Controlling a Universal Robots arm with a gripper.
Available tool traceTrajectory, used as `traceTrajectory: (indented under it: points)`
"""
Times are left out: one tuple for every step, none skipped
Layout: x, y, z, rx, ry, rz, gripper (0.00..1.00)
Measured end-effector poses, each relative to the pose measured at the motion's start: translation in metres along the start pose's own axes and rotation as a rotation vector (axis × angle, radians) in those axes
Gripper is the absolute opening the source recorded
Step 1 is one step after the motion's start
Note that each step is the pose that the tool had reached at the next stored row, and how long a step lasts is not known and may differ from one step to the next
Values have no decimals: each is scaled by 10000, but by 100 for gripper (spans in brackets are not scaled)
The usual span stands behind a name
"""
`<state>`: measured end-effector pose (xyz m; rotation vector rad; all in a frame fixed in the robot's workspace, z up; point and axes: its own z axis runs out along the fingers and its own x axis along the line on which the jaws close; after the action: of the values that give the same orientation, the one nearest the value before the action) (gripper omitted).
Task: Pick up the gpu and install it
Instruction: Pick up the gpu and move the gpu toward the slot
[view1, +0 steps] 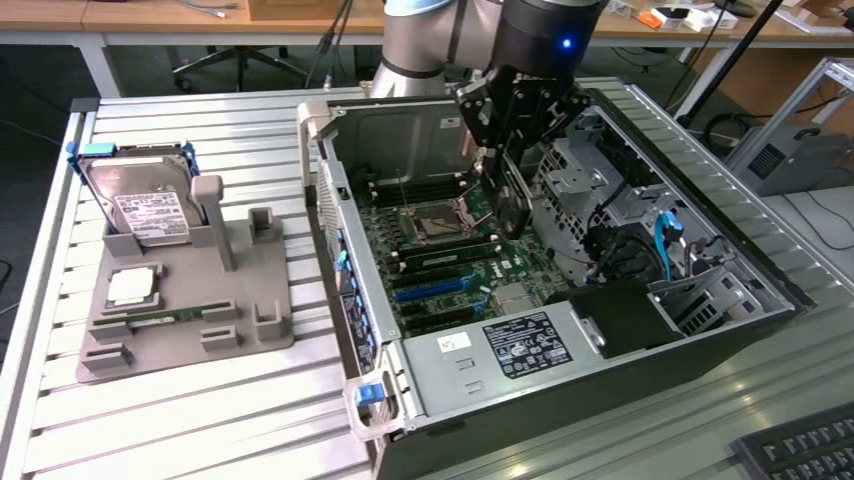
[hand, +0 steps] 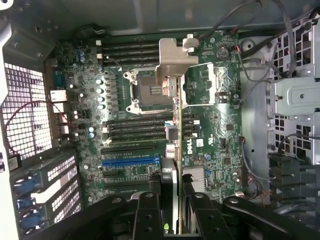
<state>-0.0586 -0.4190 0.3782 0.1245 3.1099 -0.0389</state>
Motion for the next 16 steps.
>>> traceTrajectory:
  points:
    - [-10,-1,2,2,0,0,27]
    - [-19,-1,4,1,0,0,27]
    - [-29,-1,6,1,-1,1,27]
    - [-34,-2,6,2,-1,1,27]
    - [-43,-1,7,2,-1,0,27]
    - [-50,0,8,2,-1,0,27]
    - [-53,-1,9,4,0,0,27]
    - [-56,-2,10,4,0,1,27]
    - [-58,-1,11,6,0,1,27]
    - [-59,-1,12,12,-1,1,27]
    - [-61,-1,14,18,-3,1,27]
    - [-63,-1,15,25,-3,0,27]
    - [-66,-1,16,36,-2,1,27]
    - [-74,-1,19,41,-4,-2,27]
    - [-80,0,21,42,-4,-1,27]
    - [-88,0,23,48,-4,-1,27]
